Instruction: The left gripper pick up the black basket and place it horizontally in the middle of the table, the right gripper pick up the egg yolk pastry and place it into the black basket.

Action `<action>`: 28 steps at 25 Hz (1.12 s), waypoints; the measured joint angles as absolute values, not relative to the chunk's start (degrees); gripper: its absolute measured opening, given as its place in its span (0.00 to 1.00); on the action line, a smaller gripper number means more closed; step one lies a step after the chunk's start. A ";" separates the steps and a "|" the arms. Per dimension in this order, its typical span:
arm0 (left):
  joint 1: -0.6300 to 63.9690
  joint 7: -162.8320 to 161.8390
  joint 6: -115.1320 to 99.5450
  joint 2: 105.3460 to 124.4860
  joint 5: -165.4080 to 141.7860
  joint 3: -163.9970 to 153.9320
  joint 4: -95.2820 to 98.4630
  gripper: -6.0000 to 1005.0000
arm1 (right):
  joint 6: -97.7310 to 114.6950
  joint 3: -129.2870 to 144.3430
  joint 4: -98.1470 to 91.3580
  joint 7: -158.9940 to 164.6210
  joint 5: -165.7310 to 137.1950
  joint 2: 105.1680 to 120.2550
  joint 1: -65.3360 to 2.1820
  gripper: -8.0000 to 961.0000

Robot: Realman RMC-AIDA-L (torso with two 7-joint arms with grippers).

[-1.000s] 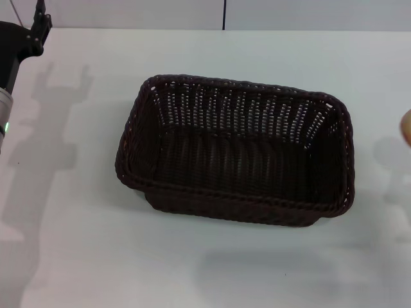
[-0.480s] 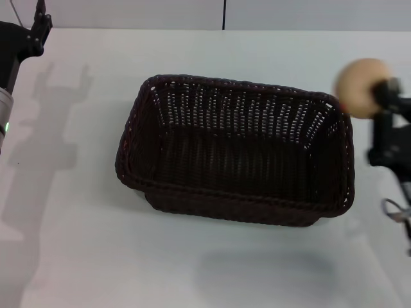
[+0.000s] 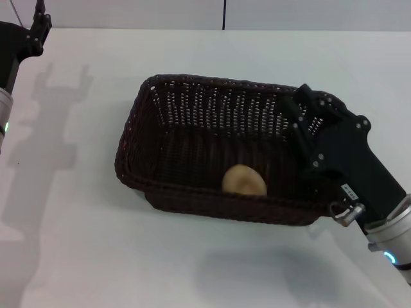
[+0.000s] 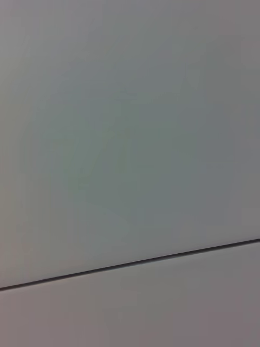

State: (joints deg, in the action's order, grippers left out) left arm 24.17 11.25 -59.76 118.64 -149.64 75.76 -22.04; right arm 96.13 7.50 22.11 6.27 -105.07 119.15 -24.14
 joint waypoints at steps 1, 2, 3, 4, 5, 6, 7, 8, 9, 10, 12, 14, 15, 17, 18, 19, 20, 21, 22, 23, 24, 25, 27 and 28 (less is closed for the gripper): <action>24.17 11.25 -59.77 118.61 -149.61 75.76 -21.95 0.77 | 96.36 7.26 22.10 6.29 -104.94 119.13 -23.84 0.08; 24.15 11.25 -59.78 118.60 -149.59 75.76 -21.90 0.77 | 96.51 6.99 22.06 6.30 -104.87 119.11 -23.60 0.11; 24.11 11.25 -59.80 118.60 -149.59 75.77 -21.85 0.77 | 96.74 6.36 21.96 6.31 -104.79 119.10 -23.03 0.14; 24.06 11.25 -59.80 118.60 -149.59 75.78 -21.83 0.77 | 97.13 5.39 21.86 6.31 -104.76 119.09 -22.21 0.17; 23.94 11.25 -59.80 118.59 -149.58 75.84 -21.82 0.77 | 97.53 4.43 21.69 6.30 -104.75 119.07 -21.31 0.20; 23.81 11.25 -59.81 118.59 -149.59 75.90 -21.81 0.77 | 98.13 3.05 21.52 6.29 -104.75 119.06 -20.22 0.23; 23.69 11.25 -59.81 118.57 -149.57 75.96 -21.78 0.77 | 99.67 -1.07 20.64 6.19 -104.75 119.04 -17.14 0.26; 23.49 11.24 -59.84 118.57 -149.58 75.99 -21.78 0.77 | 99.67 -1.07 20.64 6.19 -104.75 119.04 -17.14 0.31; 23.25 11.20 -59.85 118.57 -149.61 76.00 -21.82 0.77 | 100.40 -3.14 20.09 6.16 -104.75 119.06 -15.57 0.36; 23.02 11.09 -59.86 118.56 -149.58 76.02 -21.89 0.77 | 101.32 -5.27 19.40 6.17 -104.74 119.08 -13.93 0.40; 22.16 10.52 -59.93 118.56 -149.58 76.09 -22.11 0.77 | 103.62 -11.50 17.39 6.29 -104.75 119.11 -9.36 0.50; 21.53 9.60 -60.06 118.56 -149.60 76.15 -22.17 0.77 | 103.82 -13.90 16.60 6.47 -104.75 119.11 -8.01 0.65; 21.16 8.69 -60.13 118.54 -149.57 76.13 -22.17 0.77 | 103.64 -17.17 15.20 7.41 -104.75 119.10 -6.35 0.73; 20.18 6.33 -60.19 118.48 -149.76 75.85 -22.04 0.77 | 103.06 -22.82 11.79 11.41 -104.75 119.10 -4.45 0.76; 20.18 6.33 -60.19 118.48 -149.76 75.85 -22.04 0.77 | 103.06 -22.82 11.79 11.41 -104.75 119.10 -4.45 0.78; 19.71 5.85 -60.24 118.47 -149.85 75.81 -22.04 0.77 | 102.94 -24.43 10.72 12.98 -104.73 119.14 -3.84 0.79; 19.31 5.69 -60.27 118.47 -149.90 75.81 -22.06 0.77 | 102.83 -25.93 9.99 14.11 -104.68 119.19 -3.30 0.81; 18.90 5.48 -60.31 118.47 -149.89 75.80 -22.09 0.77 | 102.73 -27.30 9.60 14.52 -104.60 119.31 -2.74 0.81; 18.29 4.62 -60.41 118.48 -149.91 75.63 -22.10 0.77 | 102.59 -28.25 9.51 14.64 -104.41 119.37 -2.31 0.82; 18.29 4.62 -60.41 118.48 -149.91 75.63 -22.10 0.78 | 102.47 -29.14 9.51 14.70 -104.15 119.41 -1.85 0.82; 18.00 3.79 -60.49 118.50 -149.91 75.40 -21.98 0.78 | 102.33 -29.60 9.60 14.82 -103.75 119.42 -1.49 0.82; 17.79 3.02 -60.55 118.50 -149.90 75.14 -21.81 0.78 | 102.23 -29.86 9.68 14.90 -103.36 119.43 -1.22 0.83; 17.49 1.53 -60.70 118.52 -149.90 74.74 -21.47 0.78 | 102.16 -29.97 9.85 14.90 -102.64 119.45 -0.95 0.84; 17.30 1.17 -60.72 118.52 -149.86 74.68 -21.42 0.78 | 102.14 -29.90 9.89 14.90 -102.47 119.48 -0.93 0.84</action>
State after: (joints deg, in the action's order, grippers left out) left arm 17.30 1.17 -60.72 118.52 -149.86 74.68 -21.42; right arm 102.14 -29.90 9.89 14.90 -102.47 119.48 -0.93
